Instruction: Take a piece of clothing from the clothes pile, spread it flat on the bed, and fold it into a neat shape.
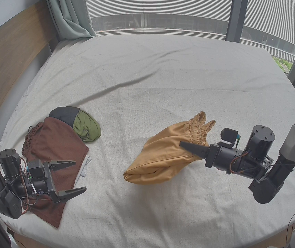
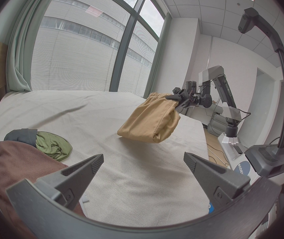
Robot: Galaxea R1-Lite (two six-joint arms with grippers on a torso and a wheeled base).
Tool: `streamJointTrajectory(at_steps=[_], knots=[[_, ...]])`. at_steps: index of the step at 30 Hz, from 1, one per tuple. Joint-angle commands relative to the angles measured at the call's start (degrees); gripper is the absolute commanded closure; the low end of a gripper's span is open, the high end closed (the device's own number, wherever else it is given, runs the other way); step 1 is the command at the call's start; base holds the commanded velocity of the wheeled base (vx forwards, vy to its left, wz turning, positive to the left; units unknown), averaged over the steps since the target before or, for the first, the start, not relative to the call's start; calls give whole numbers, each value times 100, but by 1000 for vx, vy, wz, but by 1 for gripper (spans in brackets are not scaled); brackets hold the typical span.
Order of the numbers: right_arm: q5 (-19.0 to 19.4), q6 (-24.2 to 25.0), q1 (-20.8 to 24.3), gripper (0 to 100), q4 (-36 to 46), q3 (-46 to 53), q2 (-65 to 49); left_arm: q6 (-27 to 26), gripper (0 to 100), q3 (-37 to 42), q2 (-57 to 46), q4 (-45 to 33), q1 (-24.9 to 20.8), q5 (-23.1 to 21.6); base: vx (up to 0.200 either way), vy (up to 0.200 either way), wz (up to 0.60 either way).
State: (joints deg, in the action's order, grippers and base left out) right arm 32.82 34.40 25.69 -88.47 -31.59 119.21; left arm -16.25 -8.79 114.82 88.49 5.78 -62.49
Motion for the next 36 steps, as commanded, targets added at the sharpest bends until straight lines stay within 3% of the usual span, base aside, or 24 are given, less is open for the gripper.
streamJointTrajectory(at_steps=[1, 9, 23, 36], knots=[[111, 119, -90, 100, -4, -313, 6, -1, 0, 9, 5, 1, 2, 0, 0, 0, 0], [418, 409, -283, 100, 5, -1104, 278, -1, 0, 26, -4, 10, -94, 0, 0, 0, 0], [515, 840, -371, 100, 14, -2510, 1034, -1, 0, 35, -4, 1, -147, -9, 0, 0, 0], [515, 858, -547, 100, 295, -3486, 1588, -1, 0, 44, -30, 1, -147, -9, 0, 0, 0]])
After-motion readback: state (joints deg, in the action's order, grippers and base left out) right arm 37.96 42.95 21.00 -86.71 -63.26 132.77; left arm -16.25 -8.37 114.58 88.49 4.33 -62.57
